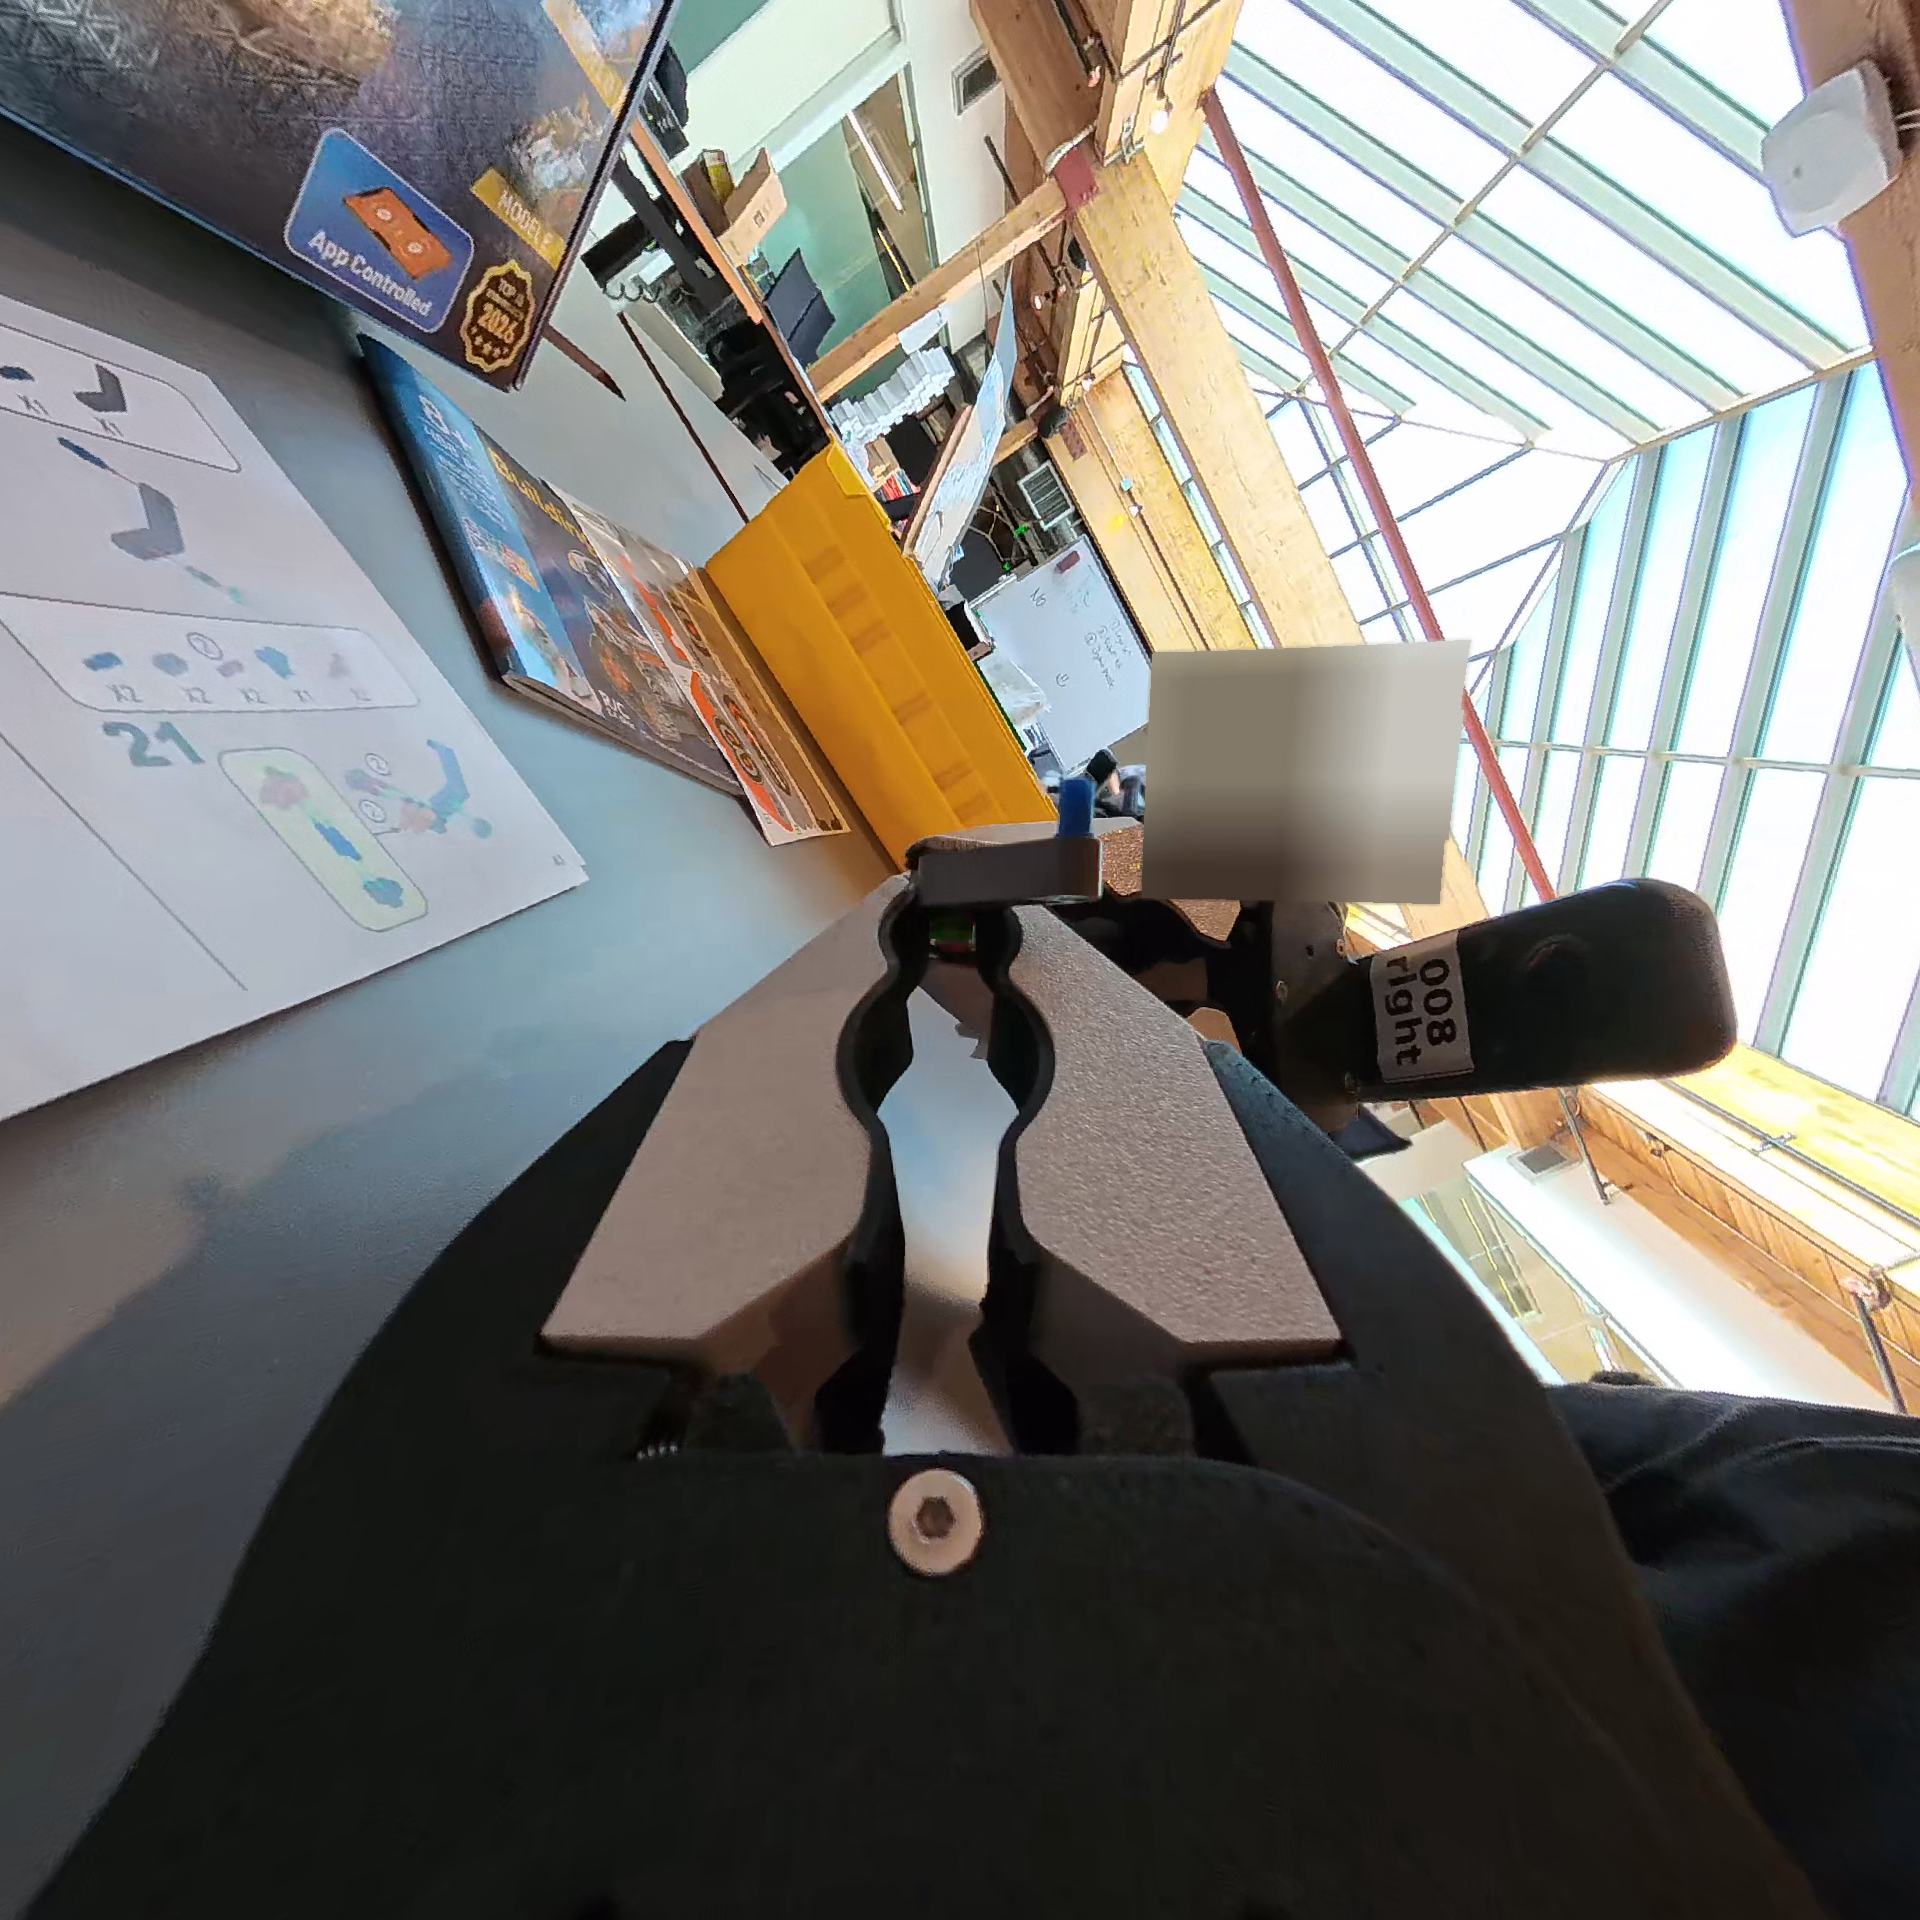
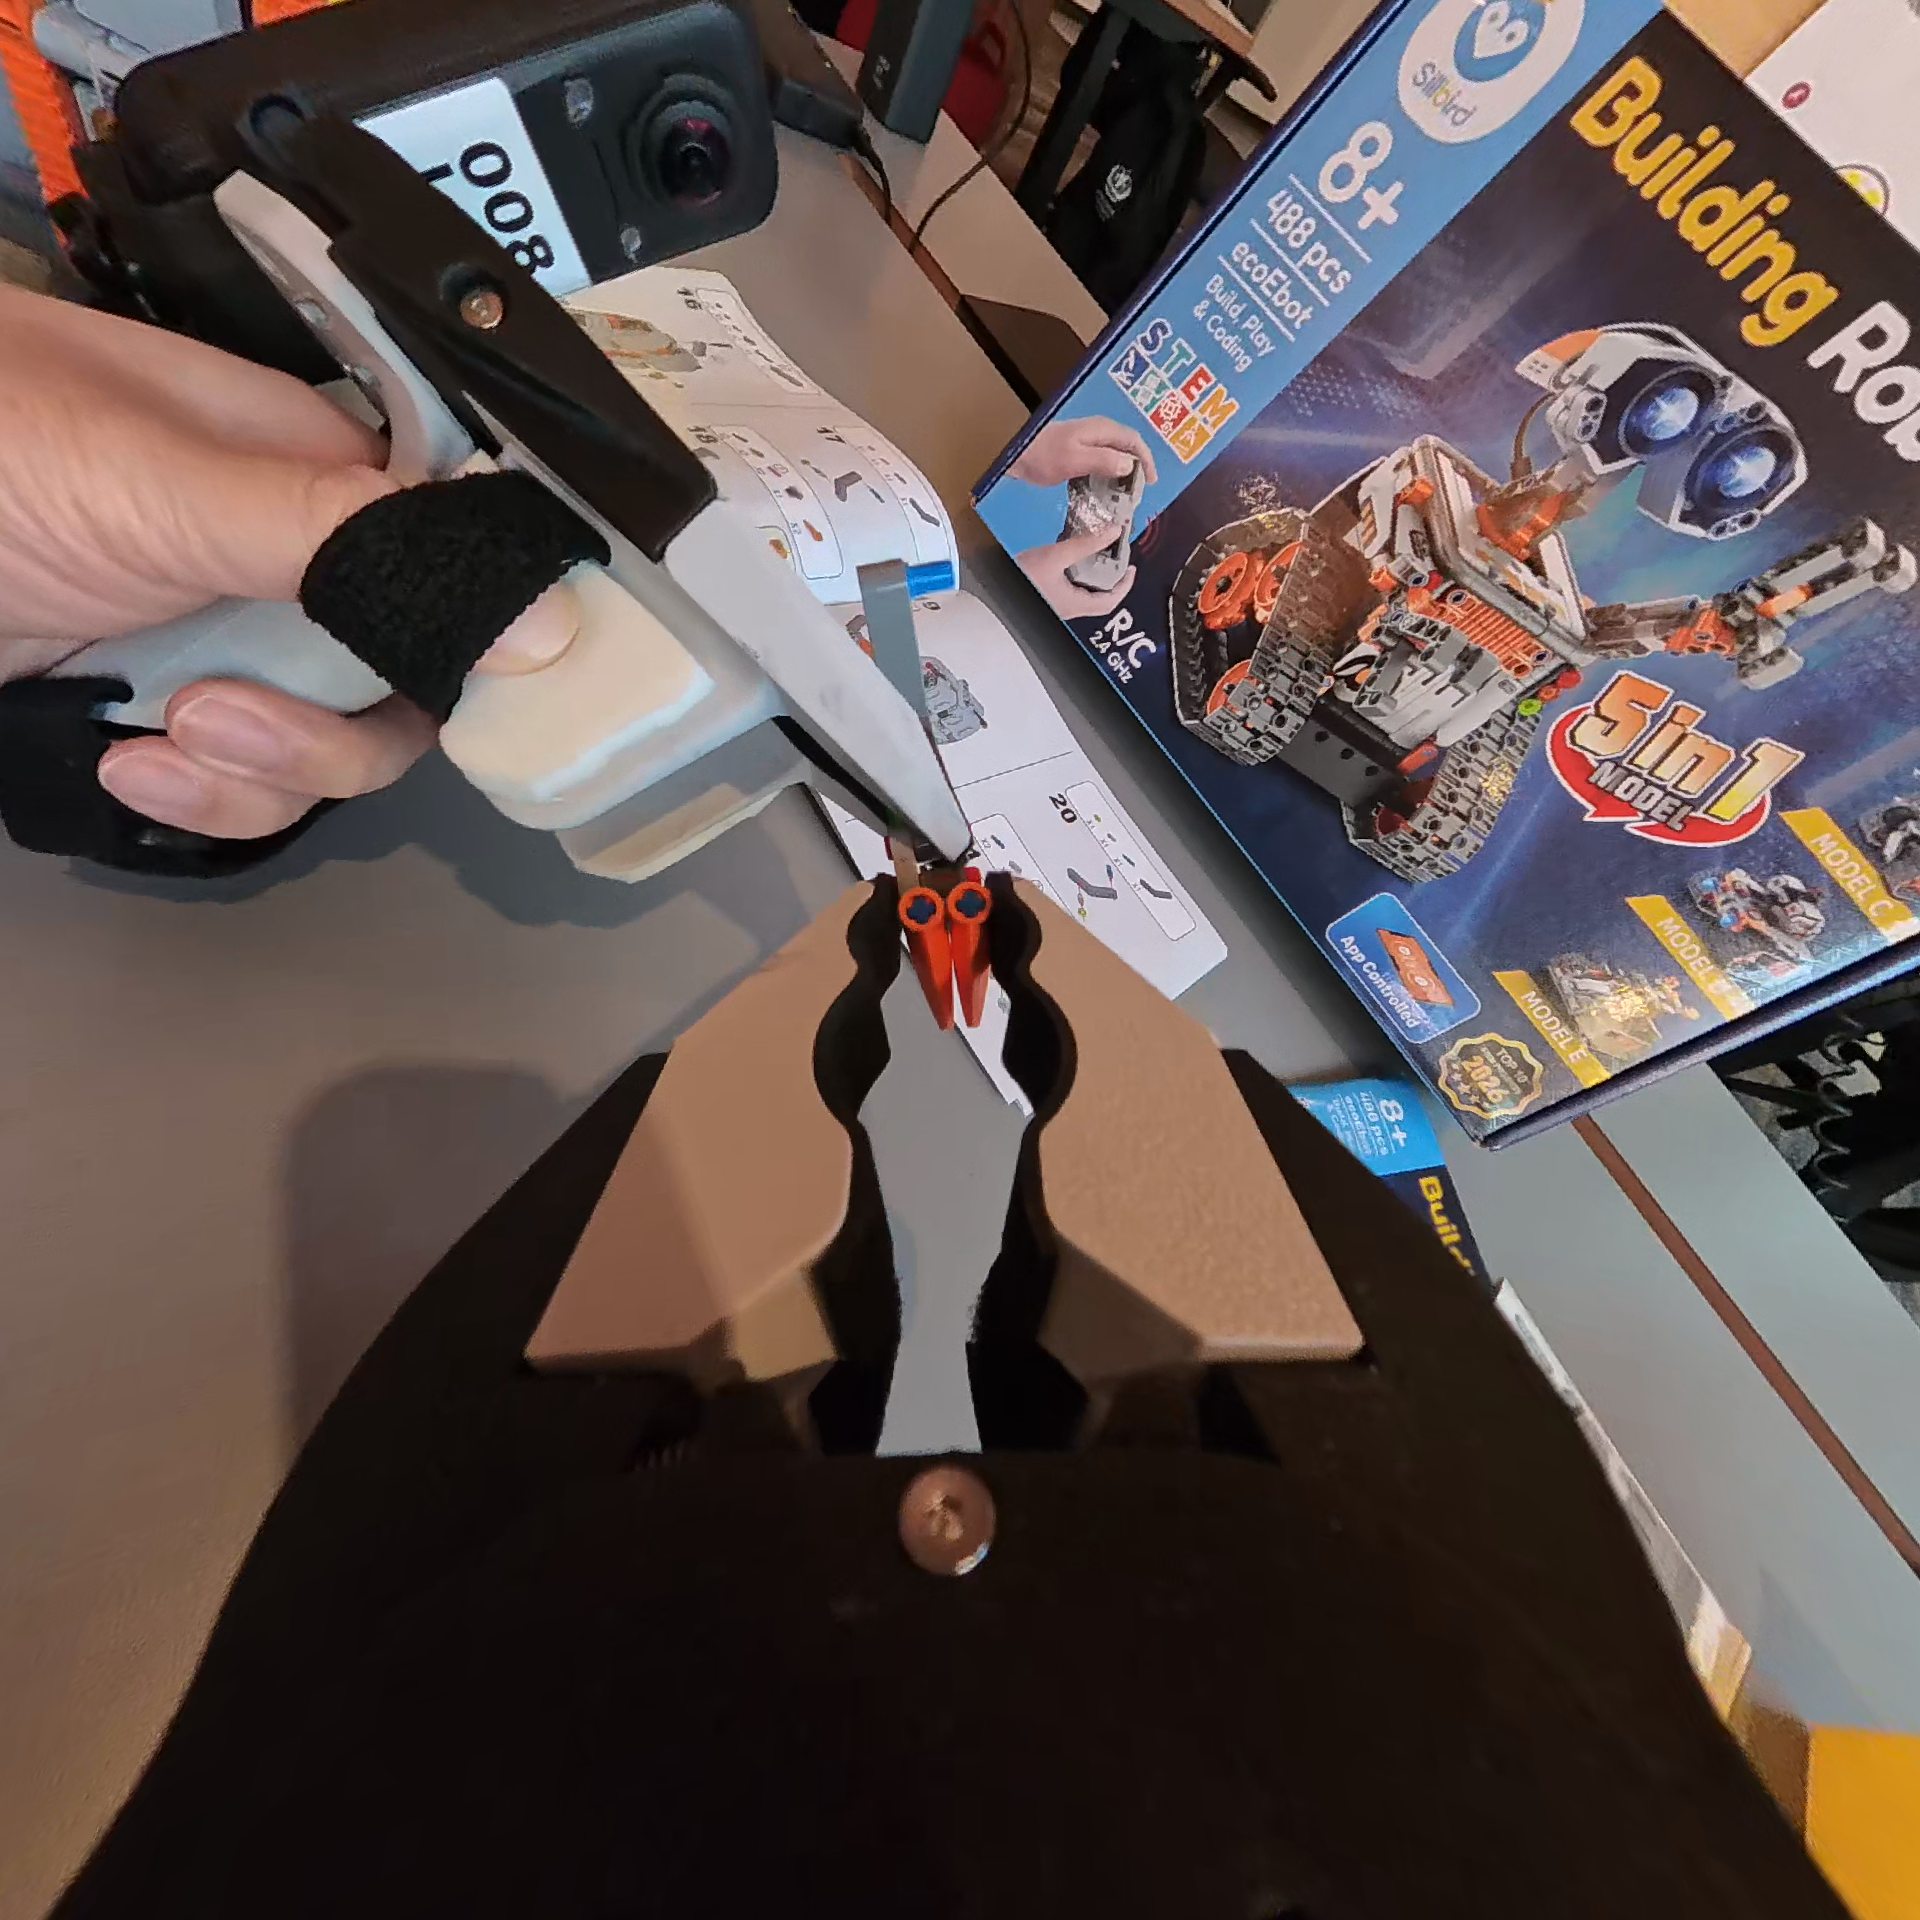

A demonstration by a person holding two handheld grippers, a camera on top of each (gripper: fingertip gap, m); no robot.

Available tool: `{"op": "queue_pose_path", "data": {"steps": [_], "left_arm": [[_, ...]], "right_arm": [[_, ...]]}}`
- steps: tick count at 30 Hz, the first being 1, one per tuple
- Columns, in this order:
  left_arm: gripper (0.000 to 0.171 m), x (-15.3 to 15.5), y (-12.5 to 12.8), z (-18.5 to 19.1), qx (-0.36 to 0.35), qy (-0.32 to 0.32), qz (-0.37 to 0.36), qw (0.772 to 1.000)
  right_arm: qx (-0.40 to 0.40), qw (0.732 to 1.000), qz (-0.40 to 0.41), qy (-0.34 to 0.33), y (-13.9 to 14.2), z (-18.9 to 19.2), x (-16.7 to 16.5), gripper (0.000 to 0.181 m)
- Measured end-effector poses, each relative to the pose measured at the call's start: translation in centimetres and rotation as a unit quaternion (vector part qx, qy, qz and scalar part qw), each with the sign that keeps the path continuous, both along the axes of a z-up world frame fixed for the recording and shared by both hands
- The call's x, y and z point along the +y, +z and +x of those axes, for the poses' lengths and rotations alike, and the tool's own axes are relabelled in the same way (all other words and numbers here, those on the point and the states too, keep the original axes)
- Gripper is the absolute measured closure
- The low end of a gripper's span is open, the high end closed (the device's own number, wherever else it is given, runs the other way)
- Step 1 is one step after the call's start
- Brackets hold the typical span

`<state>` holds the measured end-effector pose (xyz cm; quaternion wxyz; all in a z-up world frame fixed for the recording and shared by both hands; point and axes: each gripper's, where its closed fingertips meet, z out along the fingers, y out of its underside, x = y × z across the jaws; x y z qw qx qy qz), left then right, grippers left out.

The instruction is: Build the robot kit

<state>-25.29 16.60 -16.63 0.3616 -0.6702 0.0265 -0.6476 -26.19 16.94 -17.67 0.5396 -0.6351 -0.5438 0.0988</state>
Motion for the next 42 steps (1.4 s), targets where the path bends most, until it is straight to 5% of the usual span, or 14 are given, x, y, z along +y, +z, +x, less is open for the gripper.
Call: {"op": "queue_pose_path", "data": {"steps": [12,18,23,42], "left_arm": [[0.165,0.3,-0.1,-0.2,0.003,0.018,-0.005,1.000],[0.158,-0.1,-0.1,-0.5,-0.052,-0.035,-0.043,0.997],[0.166,0.0,-1.0,-0.5,0.008,-0.023,-0.028,0.999],[0.166,0.3,-0.6,-0.9,-0.023,0.002,-0.039,0.999]], "right_arm": [[0.013,1.000,-0.017,-0.014,-0.2,-0.3,0.2,0.164],[0.003,1.000,-0.001,0.030,-0.6,0.0,0.2,0.164],[0.003,0.999,-0.003,0.047,-0.9,0.1,0.0,0.165],[0.011,0.999,0.047,0.019,0.5,-0.5,0.0,0.162]]}}
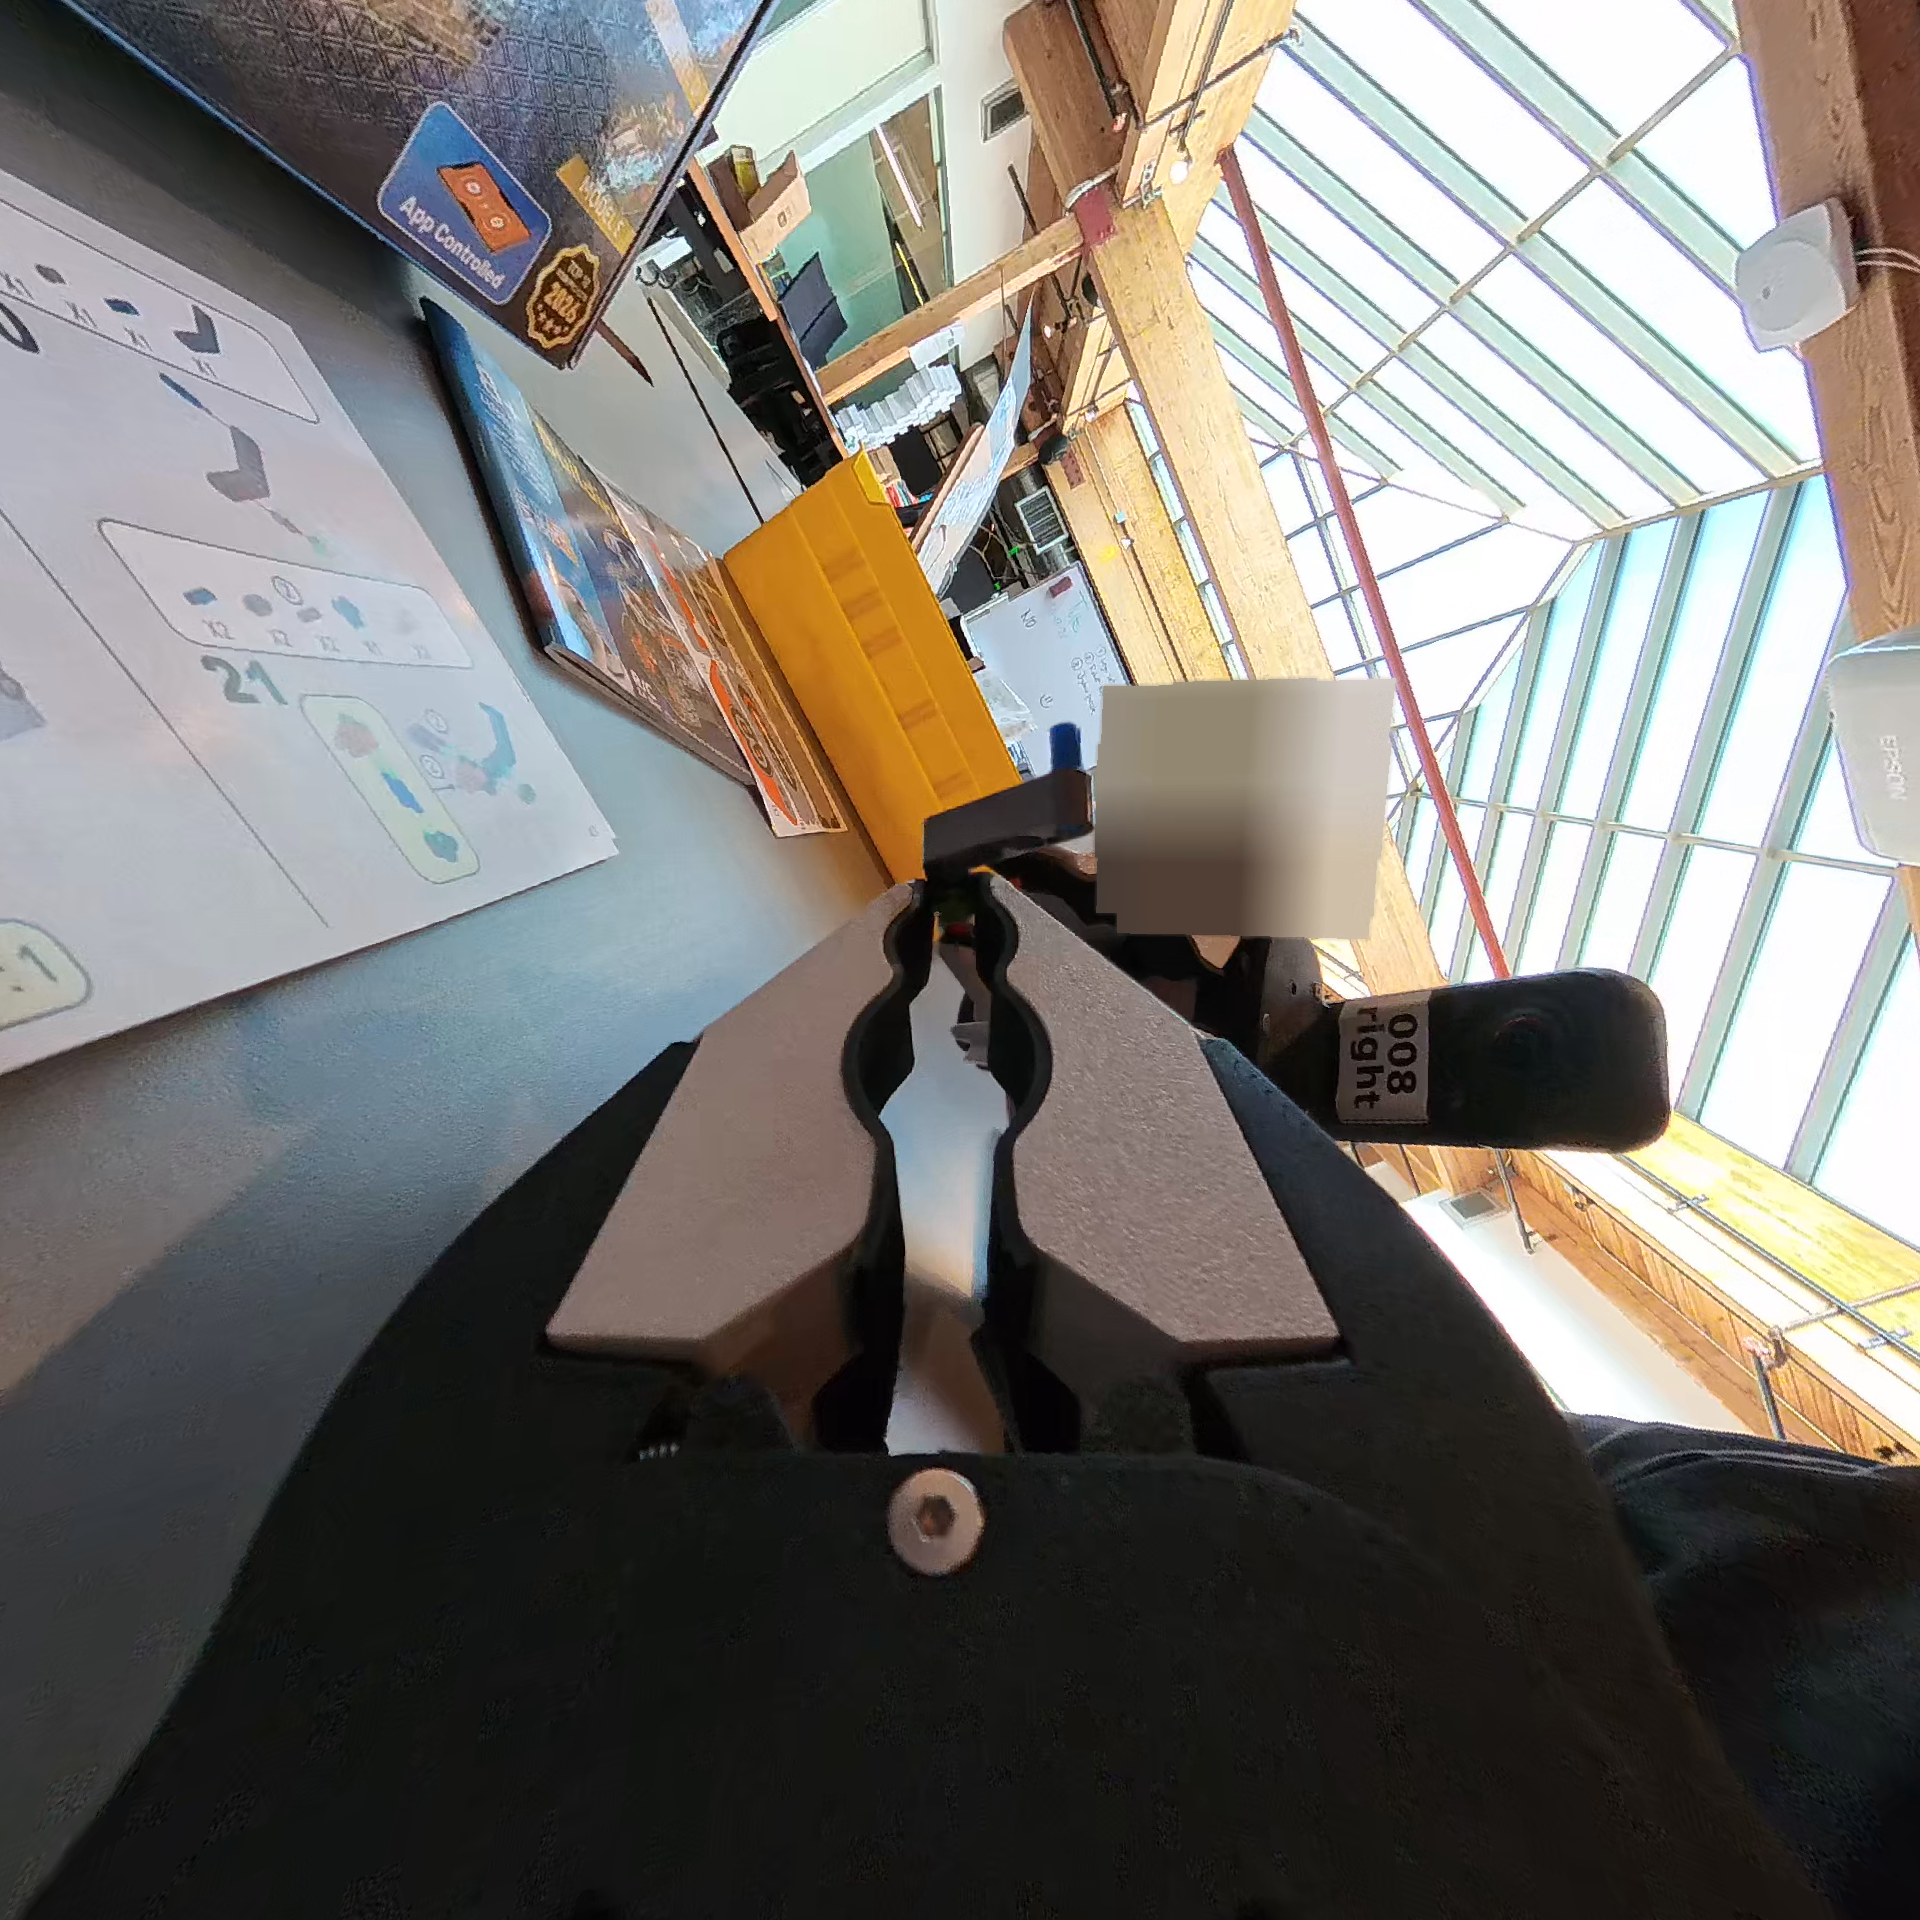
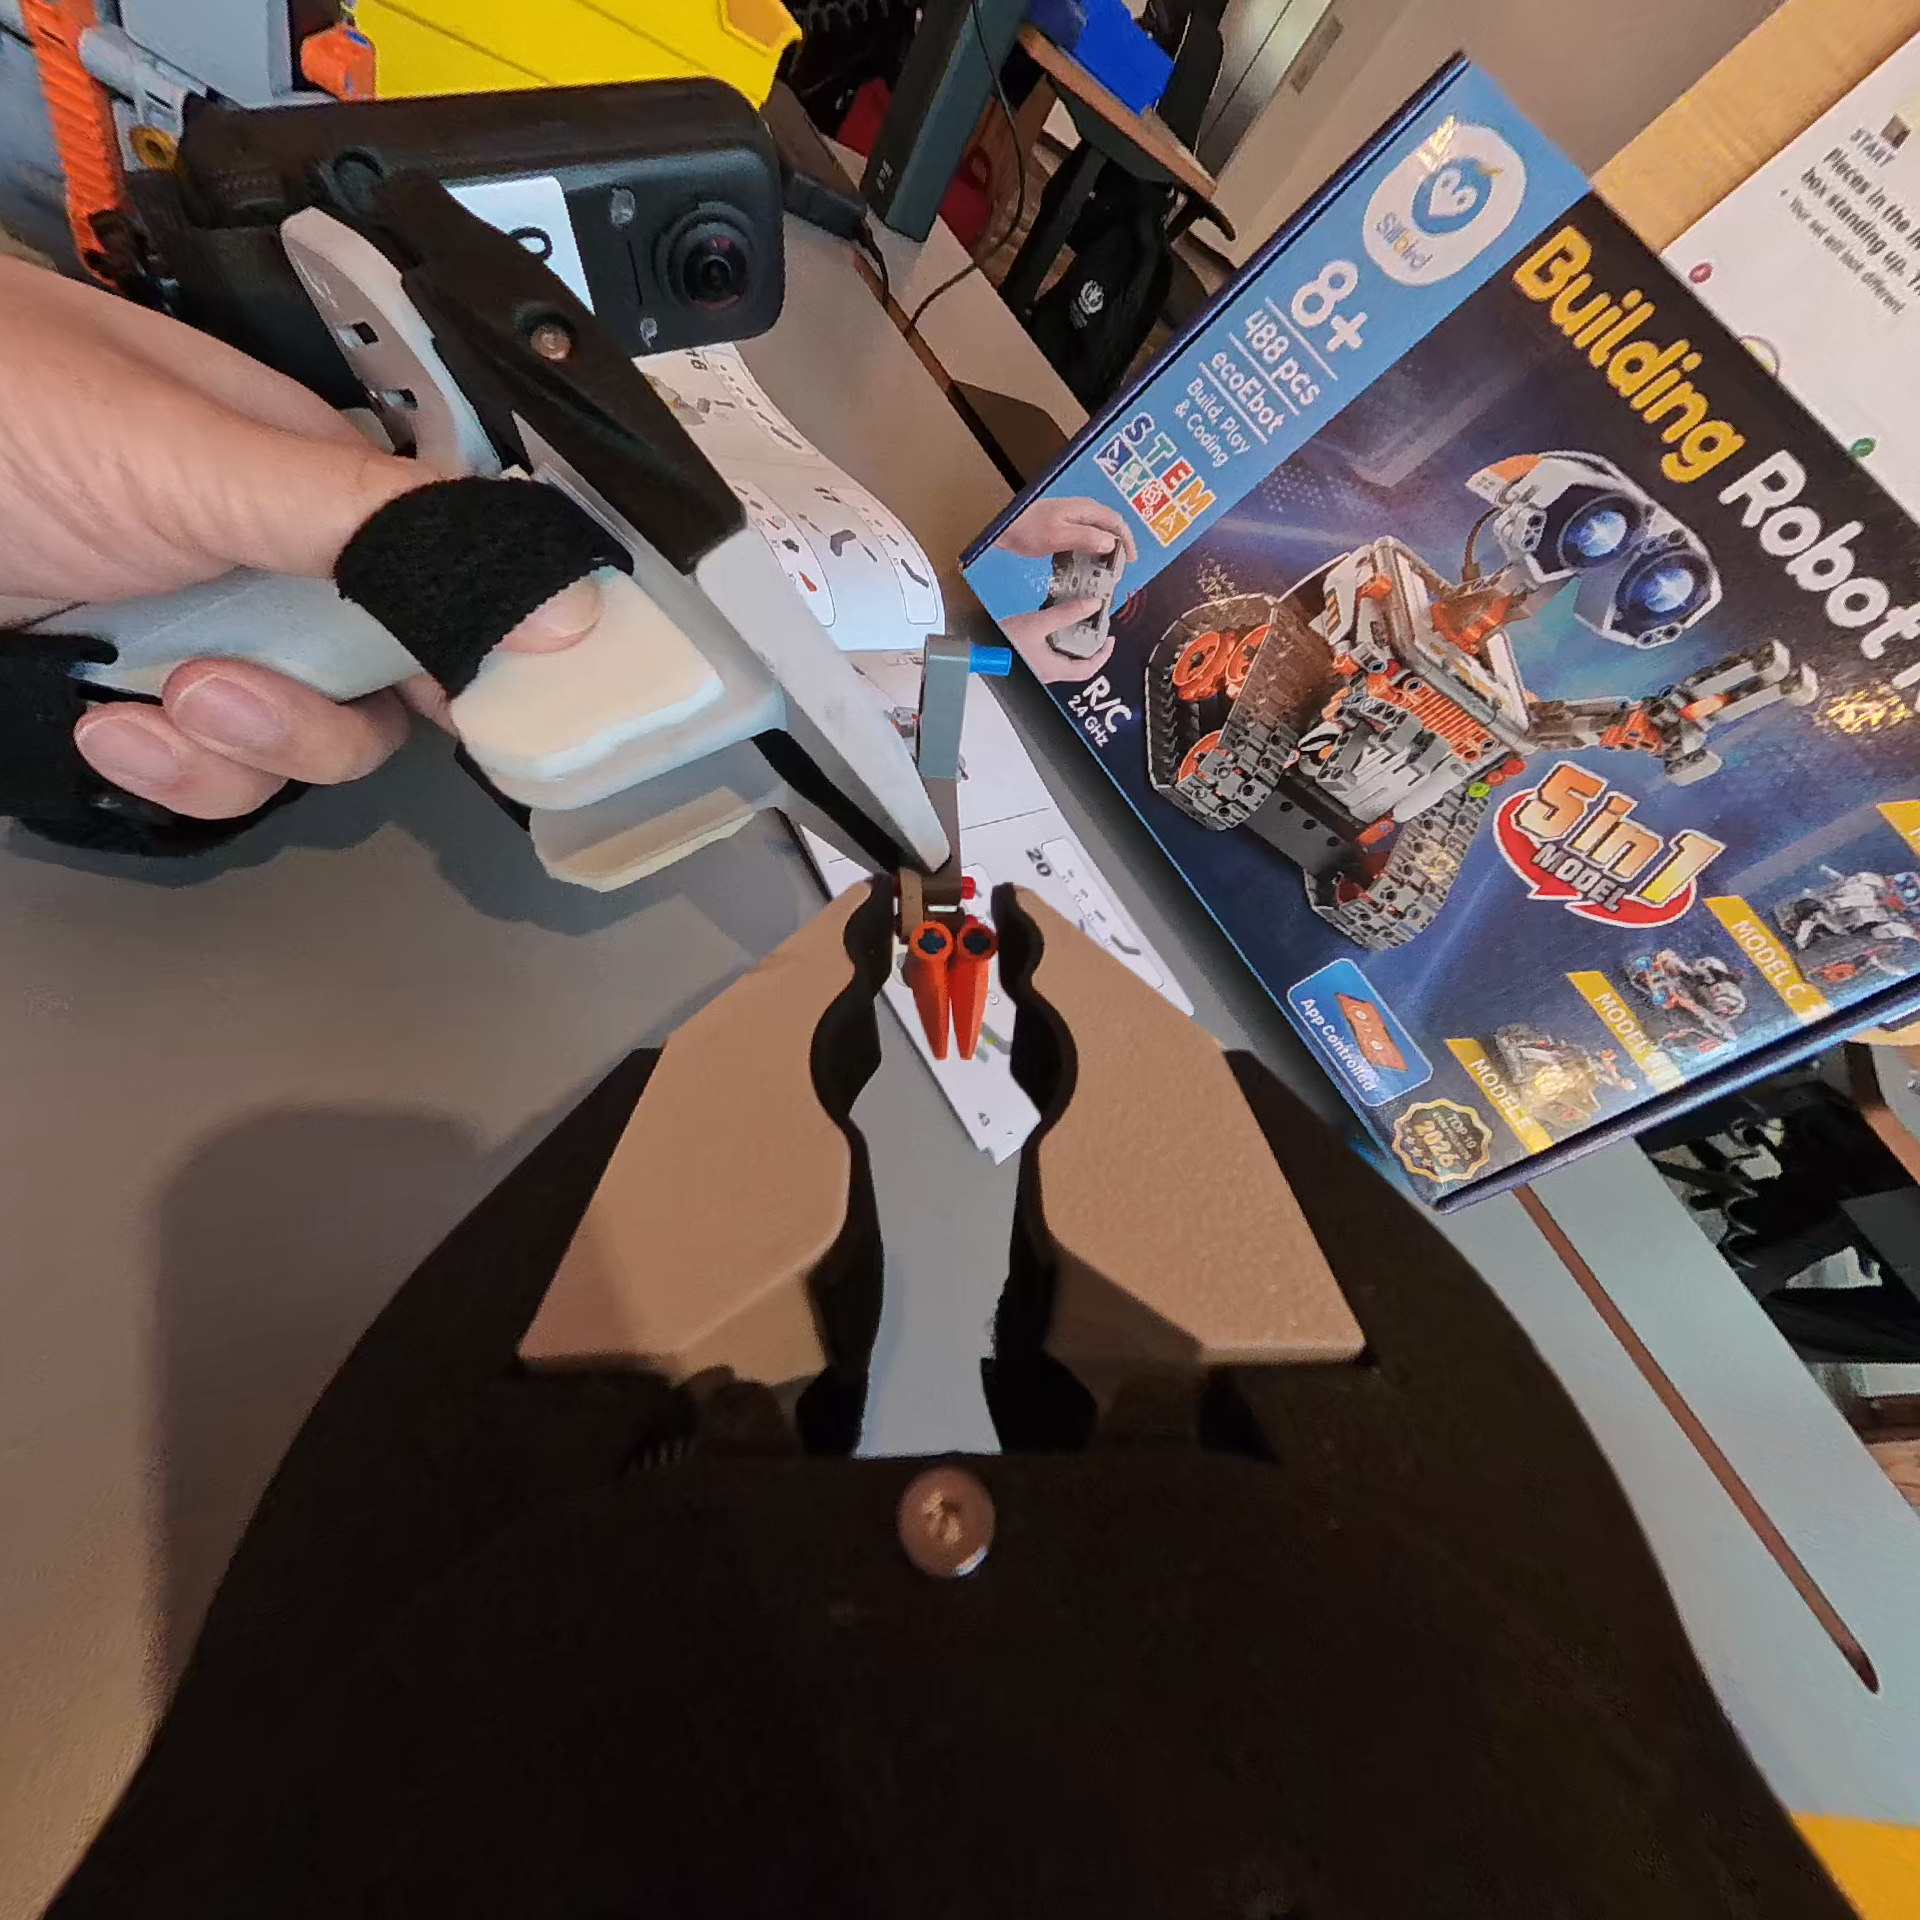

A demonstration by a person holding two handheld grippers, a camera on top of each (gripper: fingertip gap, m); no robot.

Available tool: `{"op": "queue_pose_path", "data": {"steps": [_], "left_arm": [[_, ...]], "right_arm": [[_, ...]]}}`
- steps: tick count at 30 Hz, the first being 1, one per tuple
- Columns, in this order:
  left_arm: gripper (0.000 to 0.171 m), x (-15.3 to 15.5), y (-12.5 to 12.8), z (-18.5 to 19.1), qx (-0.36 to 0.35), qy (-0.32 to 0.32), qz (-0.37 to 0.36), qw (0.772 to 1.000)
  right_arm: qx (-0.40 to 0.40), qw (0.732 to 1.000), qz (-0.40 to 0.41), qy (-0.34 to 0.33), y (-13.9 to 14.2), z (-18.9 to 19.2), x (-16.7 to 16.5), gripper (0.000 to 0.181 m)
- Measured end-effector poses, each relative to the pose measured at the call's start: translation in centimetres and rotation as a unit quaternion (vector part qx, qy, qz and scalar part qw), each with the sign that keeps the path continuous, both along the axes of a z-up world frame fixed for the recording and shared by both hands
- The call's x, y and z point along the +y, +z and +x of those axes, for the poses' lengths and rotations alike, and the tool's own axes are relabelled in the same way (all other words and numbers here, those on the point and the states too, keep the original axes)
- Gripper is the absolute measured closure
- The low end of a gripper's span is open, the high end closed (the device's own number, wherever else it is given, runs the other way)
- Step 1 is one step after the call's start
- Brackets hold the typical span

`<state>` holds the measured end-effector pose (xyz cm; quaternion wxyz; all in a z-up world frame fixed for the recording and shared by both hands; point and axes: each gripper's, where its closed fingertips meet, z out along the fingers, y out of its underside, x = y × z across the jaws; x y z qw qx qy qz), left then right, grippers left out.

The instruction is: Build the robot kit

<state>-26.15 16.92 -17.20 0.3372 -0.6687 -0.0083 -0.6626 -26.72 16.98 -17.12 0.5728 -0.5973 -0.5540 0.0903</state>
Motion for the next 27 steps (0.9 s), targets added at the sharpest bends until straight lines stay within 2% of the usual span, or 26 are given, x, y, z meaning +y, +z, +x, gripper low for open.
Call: {"op": "queue_pose_path", "data": {"steps": [6,11,14,23,27], "left_arm": [[0.166,-0.09,-0.05,0.26,0.000,-0.003,0.001,1.000],[0.165,-0.29,0.19,0.57,-0.008,-0.020,0.007,1.000],[0.159,-0.21,0.23,0.47,-0.011,-0.025,0.006,1.000],[0.147,0.10,-0.14,0.50,-0.002,-0.021,0.001,1.000],[0.136,0.33,-0.48,0.33,0.005,-0.014,-0.007,1.000]], "right_arm": [[-0.003,1.000,-0.009,0.000,-0.15,-0.03,-0.06,0.160],[-0.012,1.000,-0.001,0.007,-0.21,0.21,-0.16,0.165],[-0.019,1.000,0.016,0.007,-0.09,0.23,-0.17,0.166],[-0.006,1.000,-0.007,0.014,-0.37,0.19,-0.12,0.166],[-0.008,1.000,-0.009,0.014,-0.54,0.26,0.01,0.166]]}}
